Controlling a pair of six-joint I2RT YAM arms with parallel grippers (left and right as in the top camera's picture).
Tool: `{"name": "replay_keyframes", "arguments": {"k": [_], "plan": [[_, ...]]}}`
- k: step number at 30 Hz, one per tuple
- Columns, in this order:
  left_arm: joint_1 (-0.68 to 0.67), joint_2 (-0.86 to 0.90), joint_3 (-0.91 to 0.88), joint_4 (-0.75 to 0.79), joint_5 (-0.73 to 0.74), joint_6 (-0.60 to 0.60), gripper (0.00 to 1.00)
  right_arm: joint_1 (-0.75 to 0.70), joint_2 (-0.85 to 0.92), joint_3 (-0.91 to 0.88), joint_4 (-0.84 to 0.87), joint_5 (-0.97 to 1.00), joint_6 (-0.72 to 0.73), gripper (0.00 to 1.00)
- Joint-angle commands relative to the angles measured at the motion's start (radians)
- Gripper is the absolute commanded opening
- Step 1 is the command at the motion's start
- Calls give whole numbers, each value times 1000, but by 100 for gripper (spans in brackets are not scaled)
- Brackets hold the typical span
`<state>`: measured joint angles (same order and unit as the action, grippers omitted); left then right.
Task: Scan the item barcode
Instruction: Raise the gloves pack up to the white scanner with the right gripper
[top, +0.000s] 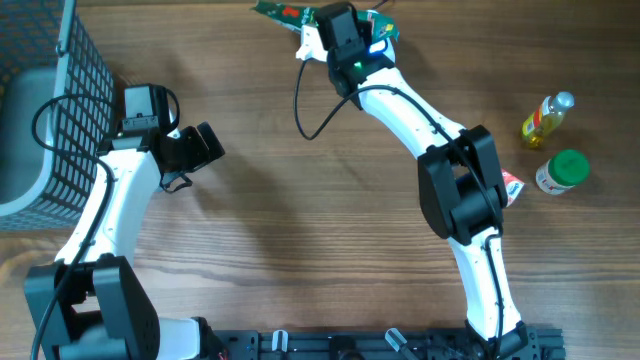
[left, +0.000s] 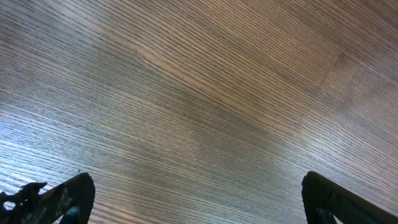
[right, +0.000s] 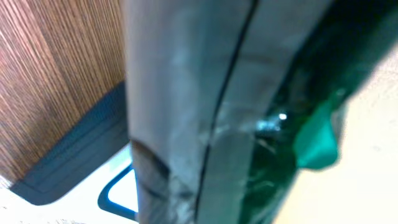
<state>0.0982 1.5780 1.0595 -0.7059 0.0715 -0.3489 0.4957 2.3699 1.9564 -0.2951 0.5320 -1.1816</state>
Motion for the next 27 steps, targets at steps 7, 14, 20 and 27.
{"name": "replay_keyframes", "arguments": {"k": [7,14,20,27], "plan": [[3,2,6,2,-10,5,100,8,16,-5,-5,-127,277,4],[3,2,6,2,-10,5,100,2,-18,-5,-10,-153,325,4],[3,2,6,2,-10,5,100,-5,-166,-5,-58,-203,377,4],[3,2,6,2,-10,5,100,-28,-378,-5,-392,-546,554,4]]}}
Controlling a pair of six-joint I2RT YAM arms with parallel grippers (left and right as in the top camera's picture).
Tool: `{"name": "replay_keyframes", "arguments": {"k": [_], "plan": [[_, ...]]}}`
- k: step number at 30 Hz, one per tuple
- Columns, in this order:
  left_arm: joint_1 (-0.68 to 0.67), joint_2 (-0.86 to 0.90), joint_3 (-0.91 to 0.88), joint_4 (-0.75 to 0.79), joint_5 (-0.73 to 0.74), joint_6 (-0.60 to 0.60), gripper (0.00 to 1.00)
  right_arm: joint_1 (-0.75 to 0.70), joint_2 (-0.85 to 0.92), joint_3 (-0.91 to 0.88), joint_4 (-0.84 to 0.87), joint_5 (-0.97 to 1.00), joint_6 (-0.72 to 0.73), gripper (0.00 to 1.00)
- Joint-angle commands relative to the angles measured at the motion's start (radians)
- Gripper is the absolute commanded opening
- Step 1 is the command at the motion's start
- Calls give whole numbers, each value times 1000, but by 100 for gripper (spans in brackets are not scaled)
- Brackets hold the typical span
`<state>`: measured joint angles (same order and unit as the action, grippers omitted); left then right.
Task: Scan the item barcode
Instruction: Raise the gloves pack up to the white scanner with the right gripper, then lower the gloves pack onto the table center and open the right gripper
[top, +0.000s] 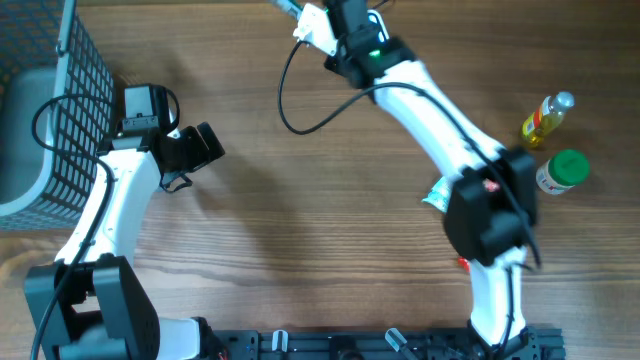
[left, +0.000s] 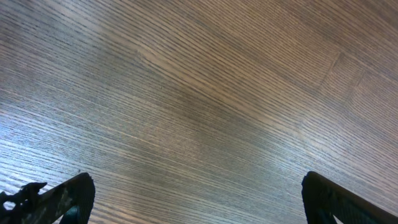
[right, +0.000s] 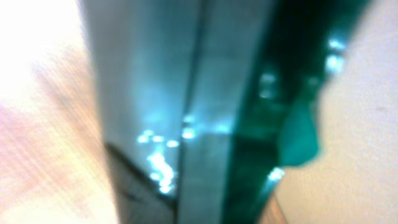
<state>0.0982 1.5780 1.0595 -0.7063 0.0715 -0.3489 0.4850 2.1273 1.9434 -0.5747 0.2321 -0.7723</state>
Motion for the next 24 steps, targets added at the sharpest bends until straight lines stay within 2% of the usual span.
{"name": "replay_keyframes", "arguments": {"k": [1,4,8,11,16,17,20,24], "plan": [[3,2,6,3,-10,5,100,-23,-158,8,-187,-314,168,5],[3,2,6,3,-10,5,100,-34,-193,8,-442,-510,204,5],[3,2,6,3,-10,5,100,-36,-187,-12,-745,-556,202,9],[3,2,6,3,-10,5,100,-36,-187,-92,-826,-556,203,13],[3,2,6,3,-10,5,100,-36,-187,-280,-792,-537,203,19],[3,2,6,3,-10,5,100,-36,-187,-323,-772,-526,203,27],[3,2,6,3,-10,5,100,-36,-187,-439,-679,-453,234,77],[3,2,6,3,-10,5,100,-36,-187,-557,-486,-327,420,79]]}}
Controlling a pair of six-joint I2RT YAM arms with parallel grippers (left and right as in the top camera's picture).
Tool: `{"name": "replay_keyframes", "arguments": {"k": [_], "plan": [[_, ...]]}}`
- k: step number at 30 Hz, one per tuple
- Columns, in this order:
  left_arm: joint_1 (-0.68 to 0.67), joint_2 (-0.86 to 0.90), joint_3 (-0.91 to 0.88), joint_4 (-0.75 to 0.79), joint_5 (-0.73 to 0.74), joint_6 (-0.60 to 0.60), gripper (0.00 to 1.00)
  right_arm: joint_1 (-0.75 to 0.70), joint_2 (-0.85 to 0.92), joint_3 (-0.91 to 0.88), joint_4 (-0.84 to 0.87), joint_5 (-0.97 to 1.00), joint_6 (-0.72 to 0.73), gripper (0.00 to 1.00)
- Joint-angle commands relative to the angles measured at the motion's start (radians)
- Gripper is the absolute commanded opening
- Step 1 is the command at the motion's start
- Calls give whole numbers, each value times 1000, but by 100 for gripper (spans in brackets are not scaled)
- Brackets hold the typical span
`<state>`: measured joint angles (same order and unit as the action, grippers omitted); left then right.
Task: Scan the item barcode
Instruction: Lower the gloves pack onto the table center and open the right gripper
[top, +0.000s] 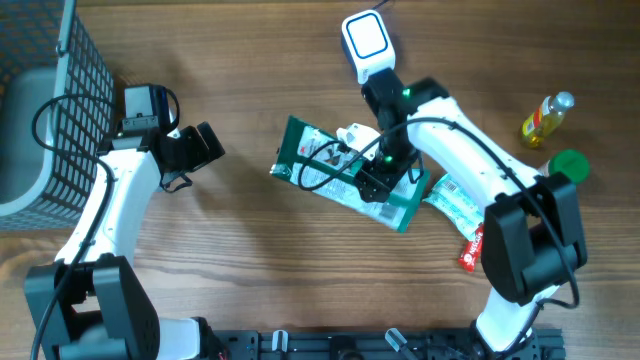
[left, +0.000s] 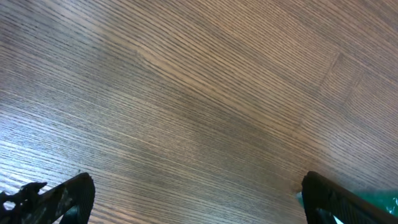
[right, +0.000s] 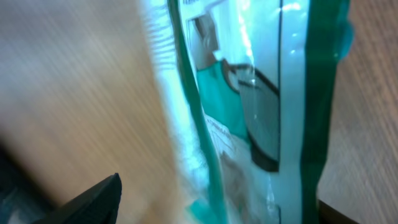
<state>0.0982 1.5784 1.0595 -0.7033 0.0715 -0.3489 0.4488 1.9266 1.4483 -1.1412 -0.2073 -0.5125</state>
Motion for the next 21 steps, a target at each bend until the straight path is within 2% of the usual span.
{"name": "replay_keyframes", "arguments": {"k": [1,3,6,9,16,21], "plan": [[3,2,6,0,-10,5,100,0,13,-77,125,125,209,78],[3,2,6,0,-10,5,100,0,13,-86,182,126,277,79],[3,2,6,0,-10,5,100,1,8,-84,241,169,344,100],[3,2,6,0,-10,5,100,3,-5,-81,288,216,422,100],[3,2,6,0,-10,5,100,9,-15,-81,352,127,536,100],[3,2,6,0,-10,5,100,9,-15,-81,371,128,549,100]]}}
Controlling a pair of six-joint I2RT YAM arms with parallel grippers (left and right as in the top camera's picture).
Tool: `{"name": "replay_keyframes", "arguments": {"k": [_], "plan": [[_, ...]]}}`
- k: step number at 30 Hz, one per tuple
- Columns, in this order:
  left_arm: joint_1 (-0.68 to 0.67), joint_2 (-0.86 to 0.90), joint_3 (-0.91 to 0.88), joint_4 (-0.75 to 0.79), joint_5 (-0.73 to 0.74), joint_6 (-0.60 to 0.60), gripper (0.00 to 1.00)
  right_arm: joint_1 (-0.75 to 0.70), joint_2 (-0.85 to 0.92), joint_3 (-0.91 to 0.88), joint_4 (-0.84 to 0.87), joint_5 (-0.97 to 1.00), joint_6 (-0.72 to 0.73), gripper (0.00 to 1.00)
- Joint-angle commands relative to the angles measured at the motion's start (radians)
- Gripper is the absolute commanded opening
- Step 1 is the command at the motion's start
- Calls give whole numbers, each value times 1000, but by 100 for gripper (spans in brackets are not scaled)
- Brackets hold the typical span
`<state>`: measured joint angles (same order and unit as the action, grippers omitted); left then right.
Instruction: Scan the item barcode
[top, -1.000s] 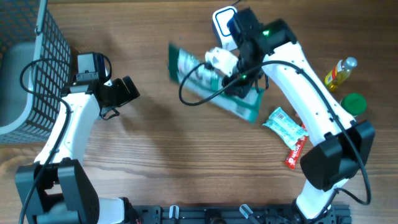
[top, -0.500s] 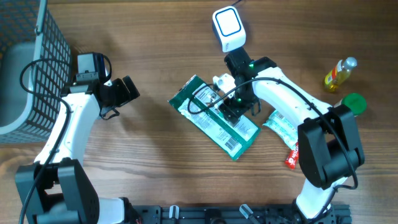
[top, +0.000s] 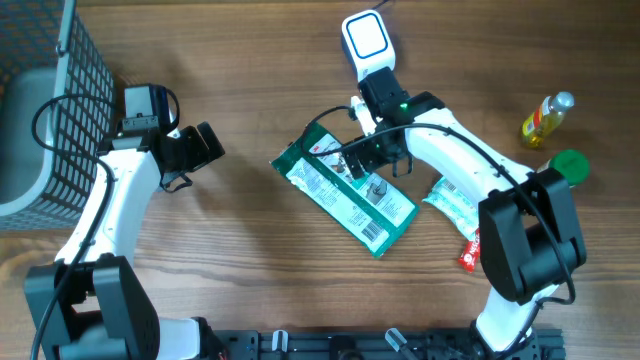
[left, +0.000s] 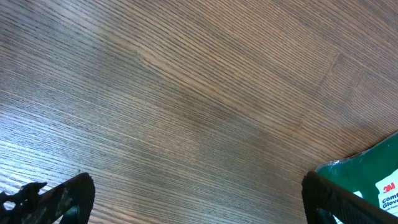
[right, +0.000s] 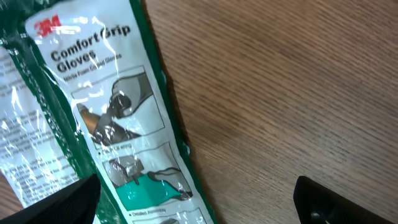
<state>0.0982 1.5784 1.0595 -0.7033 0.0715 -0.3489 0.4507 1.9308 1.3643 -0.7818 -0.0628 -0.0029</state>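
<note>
The green 3M glove package (top: 345, 195) lies flat in the middle of the table, printed back up, with a barcode (top: 375, 232) near its lower right end. The white scanner (top: 365, 38) sits at the far edge. My right gripper (top: 375, 162) hovers over the package's upper part. In the right wrist view that gripper (right: 199, 205) is open, with the package (right: 93, 124) under its left finger and bare wood beyond. My left gripper (top: 197, 150) stands open to the left. In the left wrist view the left gripper (left: 199, 199) has a corner of the package (left: 367, 177) at right.
A wire basket (top: 50, 90) stands at the far left. At the right are a yellow bottle (top: 548, 118), a green-lidded jar (top: 562, 170), a white packet (top: 455, 200) and a red packet (top: 470, 250).
My right gripper was shut on the package, held tilted over the table's middle. Now it is open and the package lies flat, slightly further left. The left arm has not moved.
My right gripper first held the package at the far edge over the scanner, and was still there a moment later. Then it held the package over the table's middle, with the scanner uncovered. Now the package lies released on the table.
</note>
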Motion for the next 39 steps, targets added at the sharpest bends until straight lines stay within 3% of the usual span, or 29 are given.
{"name": "replay_keyframes", "arguments": {"k": [1,15,27,39], "plan": [[3,2,6,0,-10,5,100,7,-19,3,30,-17,39,100],[3,2,6,0,-10,5,100,7,-19,3,195,-17,39,100],[3,2,6,0,-10,5,100,8,-38,2,212,-17,36,100],[3,2,6,0,-10,5,100,8,-388,2,213,-17,36,100]]}}
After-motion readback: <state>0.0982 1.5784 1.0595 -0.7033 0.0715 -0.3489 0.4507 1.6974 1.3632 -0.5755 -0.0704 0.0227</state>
